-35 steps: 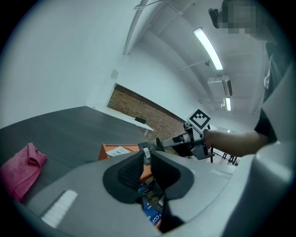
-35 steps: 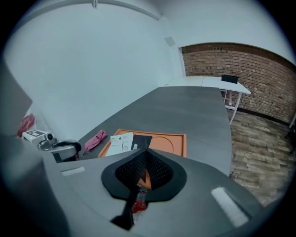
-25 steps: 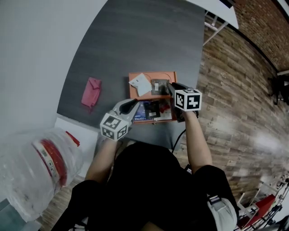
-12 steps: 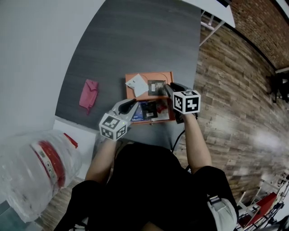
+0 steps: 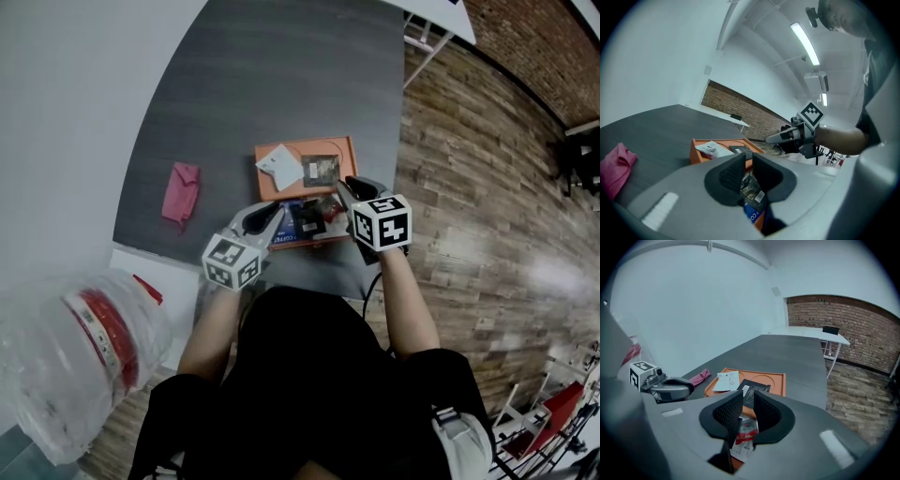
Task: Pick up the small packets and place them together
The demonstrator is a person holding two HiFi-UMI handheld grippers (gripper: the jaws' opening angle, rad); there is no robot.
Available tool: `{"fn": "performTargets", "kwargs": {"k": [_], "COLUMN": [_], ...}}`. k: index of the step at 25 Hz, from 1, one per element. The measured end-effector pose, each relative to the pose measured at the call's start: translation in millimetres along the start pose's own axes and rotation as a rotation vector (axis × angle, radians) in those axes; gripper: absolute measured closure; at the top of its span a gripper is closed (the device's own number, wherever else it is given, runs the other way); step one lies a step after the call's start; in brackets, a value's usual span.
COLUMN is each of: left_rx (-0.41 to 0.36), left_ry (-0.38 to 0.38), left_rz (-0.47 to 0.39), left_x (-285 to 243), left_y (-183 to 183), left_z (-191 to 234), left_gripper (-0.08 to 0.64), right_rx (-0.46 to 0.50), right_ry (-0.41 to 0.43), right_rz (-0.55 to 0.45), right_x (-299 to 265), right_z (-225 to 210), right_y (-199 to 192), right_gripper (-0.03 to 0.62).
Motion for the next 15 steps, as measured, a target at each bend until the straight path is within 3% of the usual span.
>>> {"fn": "performTargets", "kwargs": {"k": [11,15], "left_rx": [-0.004,0.007], "left_ry": [-0.075,-0.091], "left_rz": [0.048,0.06], "left_x": [15,16], "left_y": [-10,-16], "left_z": [-13,-15], "left_gripper": [0.515,0.515], "right_rx": [-0.046,0.067], "right_ry": [-0.077,-0.082], "right_rz": [0.161,0.215], "right_x": [11,5], "right_z": [16,21], "right_y": [-71,-79], "right_gripper": [0.522,0.52]}}
Point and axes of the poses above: the fingertips, and each gripper's own axes: x backward along the fingers, z to its left, y out of its top, the point moved 8 cm from there along x, backward along the fingers, and after that the axes turned 1 degree about -z, right-handed, at the moved point
